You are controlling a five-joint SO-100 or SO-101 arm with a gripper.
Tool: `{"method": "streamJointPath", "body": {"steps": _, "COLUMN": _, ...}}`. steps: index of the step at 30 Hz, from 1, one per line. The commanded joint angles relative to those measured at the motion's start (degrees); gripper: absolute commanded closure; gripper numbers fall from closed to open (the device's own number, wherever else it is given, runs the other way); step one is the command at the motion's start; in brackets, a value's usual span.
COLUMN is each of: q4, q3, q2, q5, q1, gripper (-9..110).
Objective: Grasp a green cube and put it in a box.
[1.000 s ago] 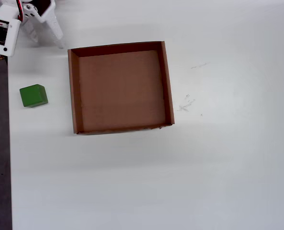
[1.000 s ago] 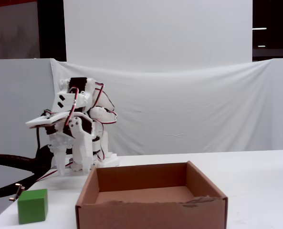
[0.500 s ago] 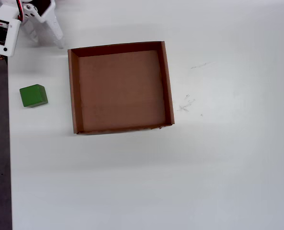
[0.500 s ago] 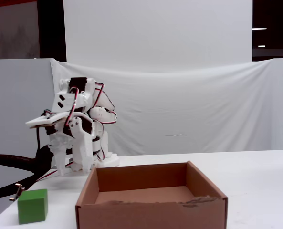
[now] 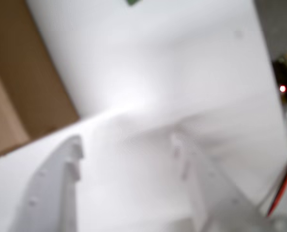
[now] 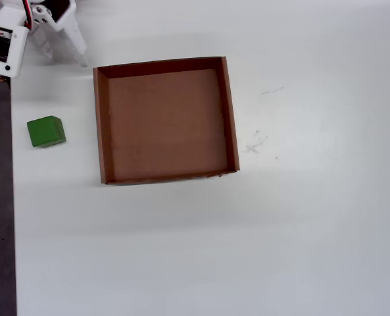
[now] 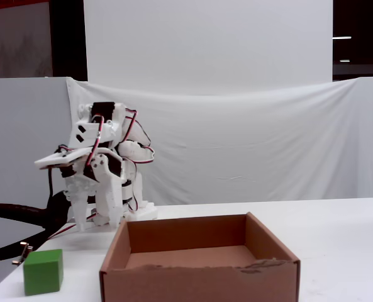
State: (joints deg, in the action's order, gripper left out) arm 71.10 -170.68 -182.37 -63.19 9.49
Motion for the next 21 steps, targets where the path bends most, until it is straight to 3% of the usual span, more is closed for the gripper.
{"method": "streamJointPath", "body": {"steps": 1, "q4": -1.41, "q3": 0.44, "q2": -0.09, "q5": 0.09, "q1": -1.32, "gripper": 76}}
{"method": "streamJointPath", "body": {"steps": 7, "q4": -2.72, "q3": 3.78, "q2": 1.23, "q5": 1.85, "q1": -4.83, "gripper": 76}}
{"method": "streamJointPath", "body": {"steps": 21, "q4": -5.71, "q3": 27.42, "q2": 29.71, "q5": 1.49, "q1": -0.97, "gripper": 76}}
